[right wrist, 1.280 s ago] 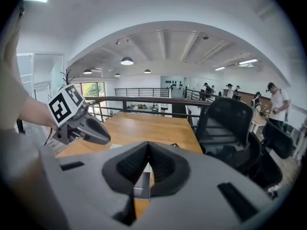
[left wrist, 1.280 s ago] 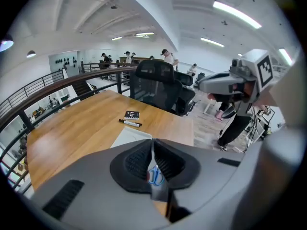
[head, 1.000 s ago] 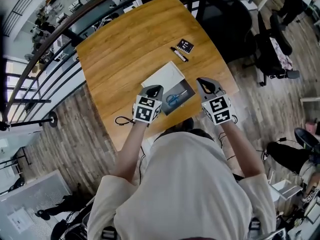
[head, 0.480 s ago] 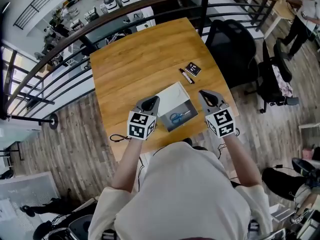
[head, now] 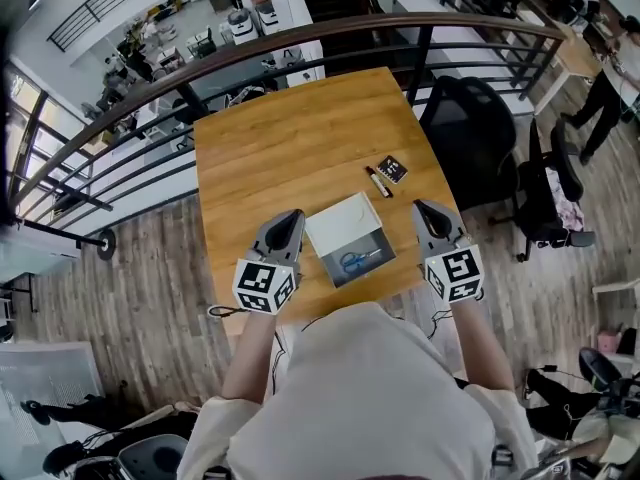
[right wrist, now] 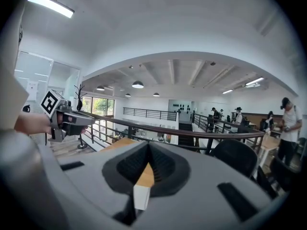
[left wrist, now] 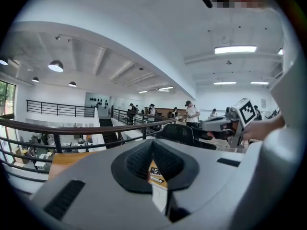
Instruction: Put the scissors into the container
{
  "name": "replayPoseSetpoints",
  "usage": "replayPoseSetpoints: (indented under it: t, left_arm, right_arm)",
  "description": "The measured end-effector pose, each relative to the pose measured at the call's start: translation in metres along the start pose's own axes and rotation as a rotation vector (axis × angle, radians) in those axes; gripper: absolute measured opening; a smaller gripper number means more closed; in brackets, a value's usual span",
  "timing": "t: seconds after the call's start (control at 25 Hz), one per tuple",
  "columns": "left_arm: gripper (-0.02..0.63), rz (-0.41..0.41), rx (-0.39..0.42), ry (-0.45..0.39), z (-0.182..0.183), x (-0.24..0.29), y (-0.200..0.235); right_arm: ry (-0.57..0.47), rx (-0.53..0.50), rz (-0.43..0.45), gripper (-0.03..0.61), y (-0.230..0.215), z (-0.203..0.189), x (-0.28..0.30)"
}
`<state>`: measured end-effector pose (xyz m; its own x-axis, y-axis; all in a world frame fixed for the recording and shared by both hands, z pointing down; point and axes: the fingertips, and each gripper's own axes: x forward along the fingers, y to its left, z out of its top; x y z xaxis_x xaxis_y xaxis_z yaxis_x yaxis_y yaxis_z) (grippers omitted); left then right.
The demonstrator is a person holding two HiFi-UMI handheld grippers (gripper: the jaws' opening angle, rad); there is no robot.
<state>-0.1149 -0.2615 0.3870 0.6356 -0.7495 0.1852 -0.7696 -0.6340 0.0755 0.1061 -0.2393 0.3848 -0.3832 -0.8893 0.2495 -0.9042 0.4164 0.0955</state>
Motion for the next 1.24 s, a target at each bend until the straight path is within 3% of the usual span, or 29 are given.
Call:
replayPoseSetpoints:
  t: [0.32,1.24]
  left_arm:
    - [-0.006,0.022,-0.003,-0.034,0.008,-0.007,0.0]
    - [-0.006,0.019,-0.031,-0.038,0.004,-0.022,-0.007]
  right_arm:
    - [-0.043,-0.004,-0.043,0.002,-0.015,0.005,-0.014]
    - [-0.029,0.004,-0.038,0.002,-0.004,0.0,-0.029]
